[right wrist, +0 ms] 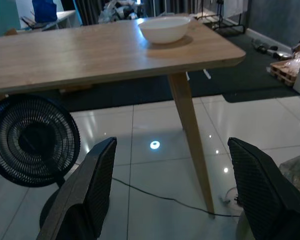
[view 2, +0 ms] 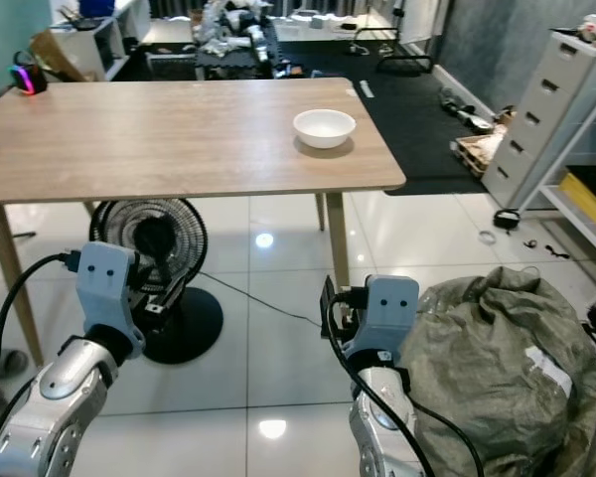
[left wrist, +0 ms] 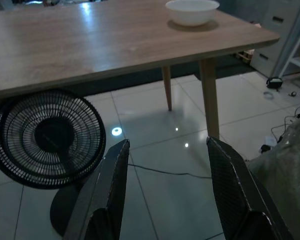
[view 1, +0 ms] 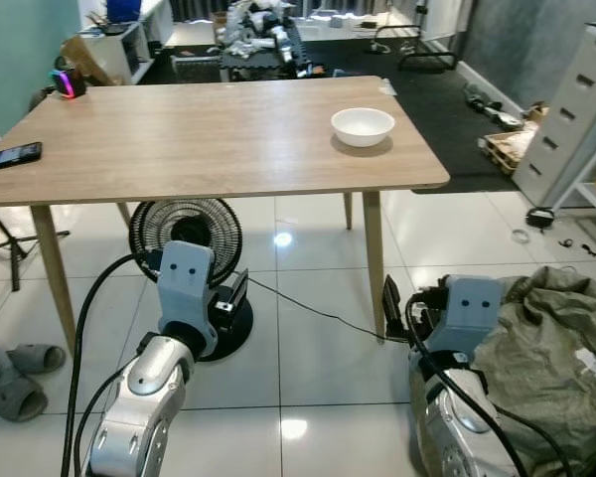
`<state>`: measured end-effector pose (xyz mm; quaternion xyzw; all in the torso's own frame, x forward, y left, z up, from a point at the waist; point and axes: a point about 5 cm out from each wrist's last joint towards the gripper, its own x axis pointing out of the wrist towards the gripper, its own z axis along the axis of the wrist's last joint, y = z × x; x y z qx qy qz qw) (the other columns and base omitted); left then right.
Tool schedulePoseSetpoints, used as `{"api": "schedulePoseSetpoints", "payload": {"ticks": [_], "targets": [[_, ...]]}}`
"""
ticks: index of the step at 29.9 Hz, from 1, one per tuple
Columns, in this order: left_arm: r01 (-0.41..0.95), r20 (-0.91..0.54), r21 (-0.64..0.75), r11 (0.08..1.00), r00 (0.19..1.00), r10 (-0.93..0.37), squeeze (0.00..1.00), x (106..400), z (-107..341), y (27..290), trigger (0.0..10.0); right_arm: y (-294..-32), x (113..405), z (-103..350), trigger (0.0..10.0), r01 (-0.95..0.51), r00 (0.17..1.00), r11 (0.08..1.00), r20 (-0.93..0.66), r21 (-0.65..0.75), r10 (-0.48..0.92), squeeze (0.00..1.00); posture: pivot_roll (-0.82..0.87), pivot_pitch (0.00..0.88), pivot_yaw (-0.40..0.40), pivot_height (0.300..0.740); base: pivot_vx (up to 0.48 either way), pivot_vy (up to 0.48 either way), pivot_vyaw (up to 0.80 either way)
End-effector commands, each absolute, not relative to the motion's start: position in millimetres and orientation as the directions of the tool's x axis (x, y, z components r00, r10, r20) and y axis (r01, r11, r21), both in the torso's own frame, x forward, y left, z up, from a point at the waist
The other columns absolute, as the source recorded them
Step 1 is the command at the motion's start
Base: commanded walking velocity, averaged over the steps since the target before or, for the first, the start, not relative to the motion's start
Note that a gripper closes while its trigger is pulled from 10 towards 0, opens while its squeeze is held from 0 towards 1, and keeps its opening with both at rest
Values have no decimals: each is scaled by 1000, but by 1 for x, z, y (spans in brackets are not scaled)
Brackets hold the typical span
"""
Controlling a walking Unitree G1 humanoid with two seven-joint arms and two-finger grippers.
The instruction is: Setting the table
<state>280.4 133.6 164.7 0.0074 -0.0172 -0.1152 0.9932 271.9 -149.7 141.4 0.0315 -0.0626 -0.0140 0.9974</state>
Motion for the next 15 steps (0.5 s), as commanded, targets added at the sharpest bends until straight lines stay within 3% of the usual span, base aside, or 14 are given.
{"api": "schedulePoseSetpoints", "payload": {"ticks": [1,13,15], "targets": [[225,19,22,974,974,-226,0,280,163,135,10000,-148,271,139,10000,19,993,997,113,77,-28,0,-40,0,106,740,0,0,-800],[220,-38,24,975,975,-219,0,278,149,140,10000,-149,269,128,10000,2,998,998,67,56,-6,0,-39,0,105,740,0,0,-800],[206,-116,43,978,973,-200,0,275,132,147,10000,-146,266,112,10000,-59,998,998,1,-10,59,0,-38,0,104,740,0,0,-800]]}}
